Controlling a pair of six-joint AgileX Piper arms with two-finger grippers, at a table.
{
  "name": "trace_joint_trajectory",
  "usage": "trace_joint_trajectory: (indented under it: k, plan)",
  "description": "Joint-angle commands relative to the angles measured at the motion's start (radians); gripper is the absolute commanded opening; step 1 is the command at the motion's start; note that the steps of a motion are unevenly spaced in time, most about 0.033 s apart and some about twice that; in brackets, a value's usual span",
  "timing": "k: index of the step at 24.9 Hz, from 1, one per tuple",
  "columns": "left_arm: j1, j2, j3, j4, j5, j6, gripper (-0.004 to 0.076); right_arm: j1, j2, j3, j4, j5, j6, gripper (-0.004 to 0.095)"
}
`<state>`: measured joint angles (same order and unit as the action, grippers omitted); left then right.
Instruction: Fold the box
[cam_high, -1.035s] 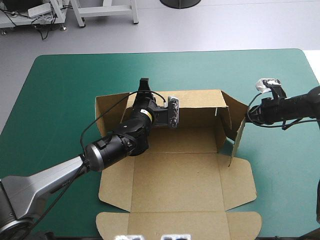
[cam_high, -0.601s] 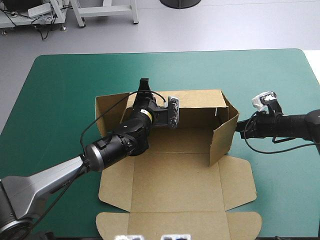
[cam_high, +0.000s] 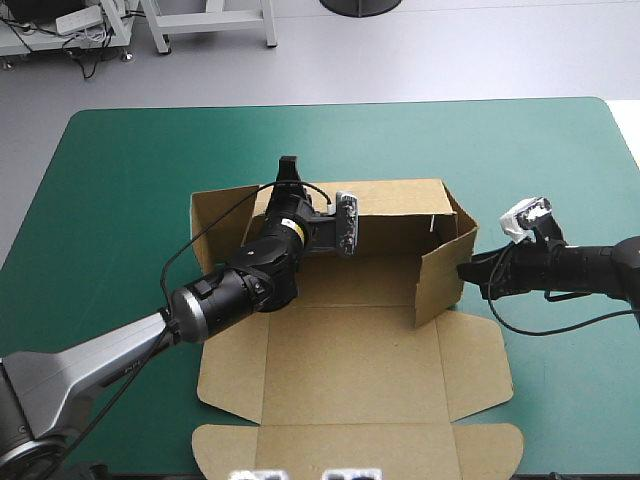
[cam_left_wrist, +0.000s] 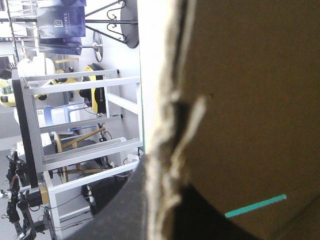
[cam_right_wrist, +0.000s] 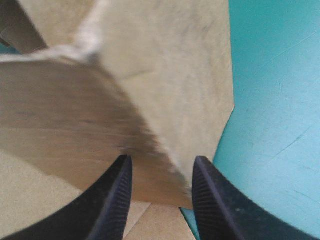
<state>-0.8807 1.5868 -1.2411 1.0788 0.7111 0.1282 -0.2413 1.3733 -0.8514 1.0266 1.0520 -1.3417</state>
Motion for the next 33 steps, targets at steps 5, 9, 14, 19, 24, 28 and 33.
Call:
trace_joint_trajectory:
  k: [5,9,14,19,24,28,33]
  plan:
    - [-0.007,-0.023,-0.006,-0.071,0.035,-0.016,-0.0009,-0.002,-0.032,-0.023,0.084,-0.026,-0.066,0.0413]
    - [-0.007,-0.023,-0.006,-0.069,0.033,-0.016,-0.0009,0.015,-0.027,-0.023,0.180,-0.023,-0.159,0.0472]
    - [-0.007,-0.023,-0.006,-0.069,0.024,-0.016,-0.0009,0.114,-0.025,-0.023,0.183,-0.090,-0.175,0.0472]
    - [-0.007,-0.023,-0.006,-0.069,-0.001,-0.016,-0.0009,0.192,-0.009,-0.023,0.206,-0.180,-0.171,0.0472]
    - [-0.007,-0.023,-0.006,-0.069,-0.001,-0.016,-0.0009,0.227,-0.007,-0.023,0.249,-0.324,-0.164,0.0472]
    - [-0.007,-0.023,-0.006,-0.067,-0.001,-0.016,-0.0009,0.227,-0.007,-0.023,0.286,-0.403,-0.164,0.0472]
    - [-0.007,-0.023,-0.006,-0.063,-0.018,-0.016,-0.0009,0.227,0.002,-0.023,0.330,-0.437,-0.220,0.0471]
